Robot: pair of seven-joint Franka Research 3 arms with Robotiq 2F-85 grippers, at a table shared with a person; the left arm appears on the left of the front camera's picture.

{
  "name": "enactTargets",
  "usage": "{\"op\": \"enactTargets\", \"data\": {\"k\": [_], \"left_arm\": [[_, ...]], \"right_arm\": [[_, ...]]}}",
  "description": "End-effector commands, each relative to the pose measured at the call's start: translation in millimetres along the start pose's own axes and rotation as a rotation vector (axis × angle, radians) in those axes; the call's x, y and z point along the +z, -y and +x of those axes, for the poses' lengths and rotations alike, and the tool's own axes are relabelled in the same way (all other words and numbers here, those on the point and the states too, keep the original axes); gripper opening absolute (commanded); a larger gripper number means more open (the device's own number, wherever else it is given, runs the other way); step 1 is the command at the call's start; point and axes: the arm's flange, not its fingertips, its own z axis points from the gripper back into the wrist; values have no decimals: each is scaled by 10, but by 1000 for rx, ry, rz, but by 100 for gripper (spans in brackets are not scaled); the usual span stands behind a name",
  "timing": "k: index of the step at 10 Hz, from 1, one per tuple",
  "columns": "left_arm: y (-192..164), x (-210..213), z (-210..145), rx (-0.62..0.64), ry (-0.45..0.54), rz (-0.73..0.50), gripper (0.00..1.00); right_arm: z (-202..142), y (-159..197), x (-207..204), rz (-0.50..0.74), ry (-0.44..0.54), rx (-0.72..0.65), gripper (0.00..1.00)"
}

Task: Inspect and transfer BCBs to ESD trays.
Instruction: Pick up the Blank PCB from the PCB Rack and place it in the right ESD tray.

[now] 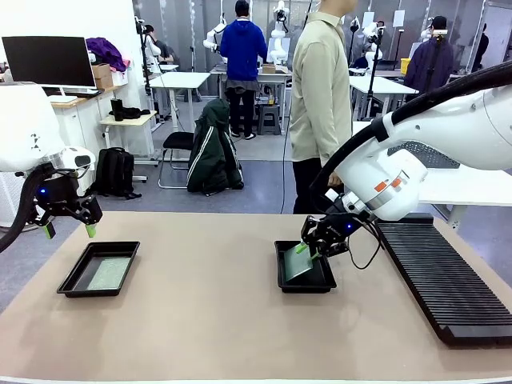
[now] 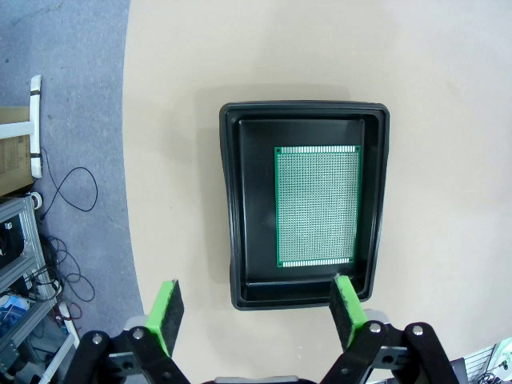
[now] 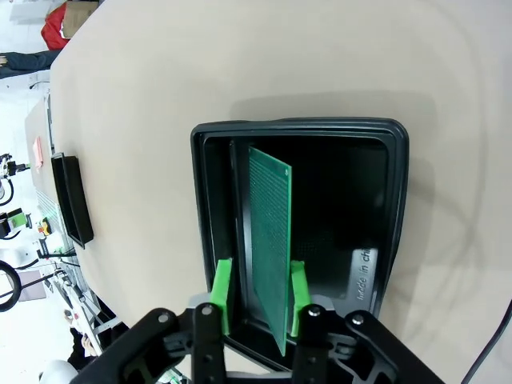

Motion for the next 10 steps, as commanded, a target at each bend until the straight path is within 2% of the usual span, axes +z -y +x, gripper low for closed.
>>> {"op": "enactTargets", "data": {"k": [1, 2, 3, 4, 5, 6, 7, 10], "left_arm": [[-2, -19, -7, -1, 9, -7, 97], [-2, -19, -7, -1, 9, -7, 97], [-2, -19, -7, -1, 9, -7, 97], [-2, -19, -7, -1, 9, -7, 97], [-2, -19, -7, -1, 9, -7, 97], [-2, -19, -7, -1, 9, -7, 97], [-2, -19, -7, -1, 9, -7, 97], [-2, -19, -7, -1, 9, -7, 97]], "right_arm": [[8, -136, 27, -43, 5, -1, 60], [10, -179, 31, -54, 7, 9, 55], [13, -231, 31, -79, 8, 14, 79], [10, -287, 43, -118, 7, 9, 74], [-6, -354, 70, -141, 7, 19, 99], [-26, -415, 99, -177, 11, 17, 93], [-46, -477, 132, -220, 14, 7, 100], [-91, -708, 238, -347, 4, -4, 100]]}}
